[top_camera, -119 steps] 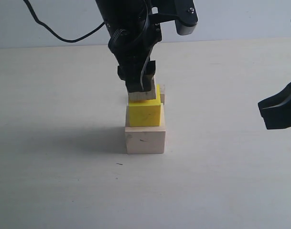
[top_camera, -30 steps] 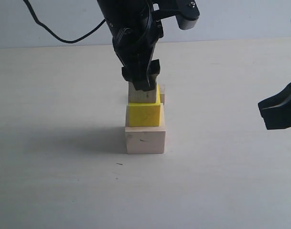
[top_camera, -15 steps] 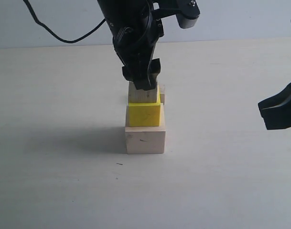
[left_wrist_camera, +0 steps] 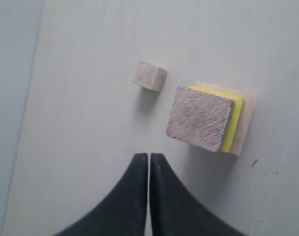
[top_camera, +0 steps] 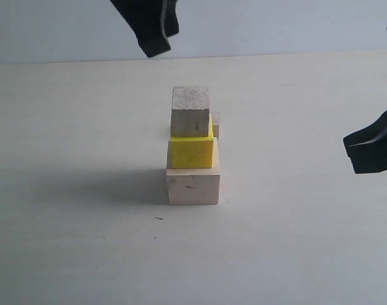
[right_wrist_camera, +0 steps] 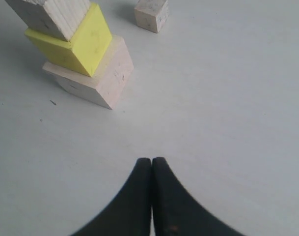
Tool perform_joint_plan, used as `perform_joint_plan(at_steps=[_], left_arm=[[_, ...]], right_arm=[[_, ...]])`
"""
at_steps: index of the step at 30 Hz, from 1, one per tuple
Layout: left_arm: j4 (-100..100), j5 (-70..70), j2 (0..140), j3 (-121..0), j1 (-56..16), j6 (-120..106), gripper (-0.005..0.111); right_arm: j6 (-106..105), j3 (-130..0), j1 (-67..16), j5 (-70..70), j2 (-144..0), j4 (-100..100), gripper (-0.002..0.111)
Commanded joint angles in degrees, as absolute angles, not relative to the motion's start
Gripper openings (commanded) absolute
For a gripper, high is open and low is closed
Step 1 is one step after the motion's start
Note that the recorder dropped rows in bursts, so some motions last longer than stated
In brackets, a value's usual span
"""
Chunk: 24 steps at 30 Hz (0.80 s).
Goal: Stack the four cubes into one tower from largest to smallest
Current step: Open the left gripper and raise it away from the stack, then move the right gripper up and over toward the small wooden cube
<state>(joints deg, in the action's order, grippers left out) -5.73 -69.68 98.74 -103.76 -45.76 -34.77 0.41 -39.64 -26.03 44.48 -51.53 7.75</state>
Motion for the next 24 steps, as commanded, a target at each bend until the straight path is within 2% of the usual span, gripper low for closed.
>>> perform_joint_plan(at_steps=[1,8,10,13,18,24], left_arm=[[-7.0,-70.0,94.7,-103.7,-43.6,-28.5,0.0],[-0.5,-70.0,86.9,-96.7,-35.6,-24.5,0.0],[0.9,-67.0,81.5,-88.2,-32.2,-24.0,0.0],[0.9,-55.2,69.4,-72.2,-27.6,-19.0,0.0],[1.0,-49.4,50.6,-51.5,-26.6,-13.3,0.0],[1.0,-34.5,40.7,-32.7,-26.6,-11.4,0.0]], right_arm=[[0.0,-39.4,-26.0,44.4,-51.3,7.8,0.0],[-0.3,-39.4,-26.0,44.0,-49.9,7.5,0.0],[-0.4,-39.2,-26.0,43.3,-49.4,7.5,0.0],[-0.4,-39.1,-26.0,42.8,-49.5,7.3,0.0],[-1.5,-39.1,-26.0,41.0,-49.5,7.3,0.0],[-2.6,-39.1,-26.0,40.7,-49.5,7.3,0.0]])
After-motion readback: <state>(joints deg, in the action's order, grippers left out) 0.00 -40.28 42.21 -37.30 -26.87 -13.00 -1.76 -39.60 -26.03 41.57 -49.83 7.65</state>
